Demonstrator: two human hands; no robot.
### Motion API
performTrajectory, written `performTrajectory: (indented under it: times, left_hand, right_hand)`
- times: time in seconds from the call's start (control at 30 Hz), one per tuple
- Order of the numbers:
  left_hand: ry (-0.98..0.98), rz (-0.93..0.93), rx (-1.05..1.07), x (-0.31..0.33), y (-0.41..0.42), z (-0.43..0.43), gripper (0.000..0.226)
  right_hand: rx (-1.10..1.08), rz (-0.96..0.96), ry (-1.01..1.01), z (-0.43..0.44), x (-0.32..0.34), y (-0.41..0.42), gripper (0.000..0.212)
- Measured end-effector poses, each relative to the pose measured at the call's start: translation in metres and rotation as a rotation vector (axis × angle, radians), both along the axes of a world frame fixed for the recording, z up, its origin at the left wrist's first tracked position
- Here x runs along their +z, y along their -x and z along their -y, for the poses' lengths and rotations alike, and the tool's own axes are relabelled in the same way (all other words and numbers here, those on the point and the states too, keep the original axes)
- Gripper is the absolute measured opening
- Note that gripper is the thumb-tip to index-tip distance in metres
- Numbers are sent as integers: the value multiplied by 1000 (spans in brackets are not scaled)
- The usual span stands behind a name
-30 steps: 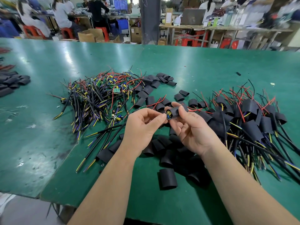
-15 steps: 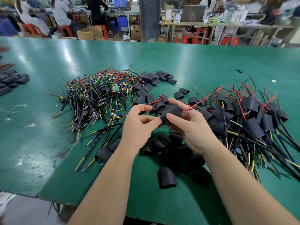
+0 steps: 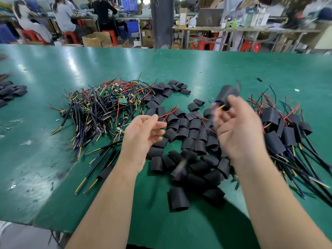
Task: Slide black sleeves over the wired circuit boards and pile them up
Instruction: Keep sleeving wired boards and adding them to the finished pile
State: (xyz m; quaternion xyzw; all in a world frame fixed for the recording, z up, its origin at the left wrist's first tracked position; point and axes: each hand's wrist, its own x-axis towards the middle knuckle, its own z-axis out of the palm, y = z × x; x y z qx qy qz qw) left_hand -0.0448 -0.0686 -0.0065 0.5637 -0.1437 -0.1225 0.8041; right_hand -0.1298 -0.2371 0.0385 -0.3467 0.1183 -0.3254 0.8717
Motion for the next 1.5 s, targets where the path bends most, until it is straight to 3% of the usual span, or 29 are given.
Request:
performTrajectory:
  times: [0.07, 0.1, 0.23, 0.27, 0.33, 0.5, 0.6, 0.8, 1.0, 1.17, 1.23, 1.37, 1.43, 1.5]
  left_hand:
    - [-47, 0, 113, -2, -6, -3, 11]
    - [-96, -1, 184, -3, -9, -4, 12]
    - [-458, 112, 387, -9, -8, -4, 7]
    - [-547, 160, 397, -11, -7, -4, 7]
    - [-681, 267, 407, -14, -4, -4, 10]
    - [-789, 483, 435, -17, -4, -2, 12]
    - [-903, 533, 470, -20, -6, -3, 5]
    - [-1067, 472, 557, -24, -5, -3, 11]
    - [-1175, 479, 565, -23, -5, -3, 16]
    - [-1270, 406, 649, -21, -5, -8, 25]
    - [-1320, 347, 631, -21, -3, -7, 31]
    - [-1404, 300, 557, -23, -1, -4, 38]
    - [-1411, 313, 558, -24, -2, -5, 38]
    - [-1421, 327, 560, -25, -4, -7, 38]
  right_hand:
    - [-141, -63, 98, 23, 15, 12, 9]
    - [-225, -137, 238, 34, 20, 16, 7]
    - [-499, -835, 1182, 68, 23, 26, 21]
    - [-505, -1005, 1329, 72, 21, 26, 22]
    - [-466, -1206, 1457, 69, 13, 22, 25]
    - [-256, -1258, 1701, 39, -24, 6, 44]
    - [-267, -1326, 1746, 39, -41, 0, 39]
    - [-577, -1111, 1553, 53, -45, -2, 36]
    - [-434, -1132, 1739, 46, -54, 4, 35]
    - [-679, -705, 1709, 23, -39, 3, 25]
    - [-504, -768, 1772, 9, -45, 0, 22]
    - [-101, -1204, 1923, -10, -70, -10, 49]
    - [2, -1242, 1892, -15, -74, -15, 57]
    - [102, -1164, 1813, -18, -76, -19, 61]
